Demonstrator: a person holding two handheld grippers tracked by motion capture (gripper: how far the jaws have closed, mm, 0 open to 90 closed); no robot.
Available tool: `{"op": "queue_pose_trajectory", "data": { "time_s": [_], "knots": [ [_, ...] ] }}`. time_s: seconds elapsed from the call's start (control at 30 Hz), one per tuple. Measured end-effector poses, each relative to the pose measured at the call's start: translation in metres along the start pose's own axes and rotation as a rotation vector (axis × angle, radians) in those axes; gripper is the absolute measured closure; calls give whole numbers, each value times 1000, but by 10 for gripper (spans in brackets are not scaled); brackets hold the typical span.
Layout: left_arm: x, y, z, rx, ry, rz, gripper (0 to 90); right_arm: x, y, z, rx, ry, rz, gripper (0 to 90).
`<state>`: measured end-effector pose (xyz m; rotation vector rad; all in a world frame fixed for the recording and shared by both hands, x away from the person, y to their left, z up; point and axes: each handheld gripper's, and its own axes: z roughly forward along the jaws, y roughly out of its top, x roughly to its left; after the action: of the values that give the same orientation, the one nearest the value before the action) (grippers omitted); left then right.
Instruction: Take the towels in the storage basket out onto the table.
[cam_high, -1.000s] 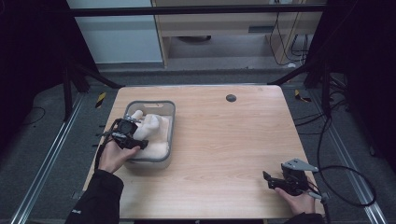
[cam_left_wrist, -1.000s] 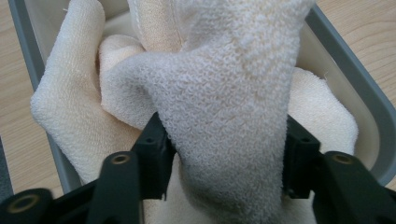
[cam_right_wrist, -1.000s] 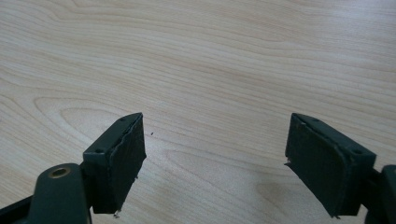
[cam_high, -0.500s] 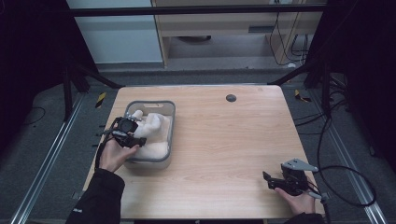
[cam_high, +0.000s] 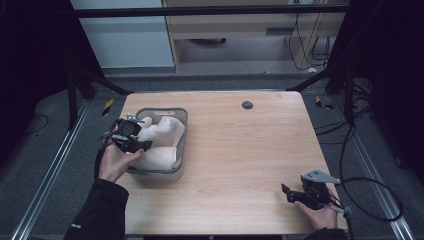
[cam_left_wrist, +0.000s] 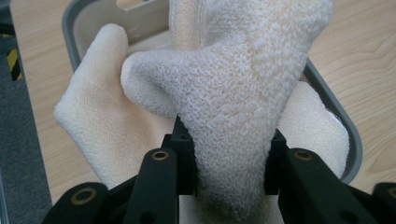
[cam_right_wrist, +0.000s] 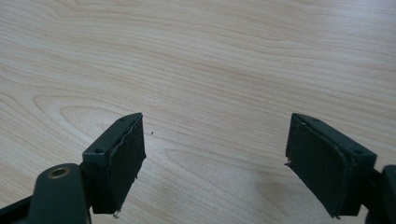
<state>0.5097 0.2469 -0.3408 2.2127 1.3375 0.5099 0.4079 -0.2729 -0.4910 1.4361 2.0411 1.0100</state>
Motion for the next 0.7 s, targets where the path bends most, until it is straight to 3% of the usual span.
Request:
{"op": "queue_pose_trajectory", "data": {
  "time_s": [0.43, 0.7],
  "knots": [
    [2, 16, -39, -68, 4, 17, 674, 0, 0, 0, 1, 1, -2, 197],
    [-1, 23, -50, -89, -3, 32, 674, 0, 0, 0, -12, -5, -8, 198]
  ]
}}
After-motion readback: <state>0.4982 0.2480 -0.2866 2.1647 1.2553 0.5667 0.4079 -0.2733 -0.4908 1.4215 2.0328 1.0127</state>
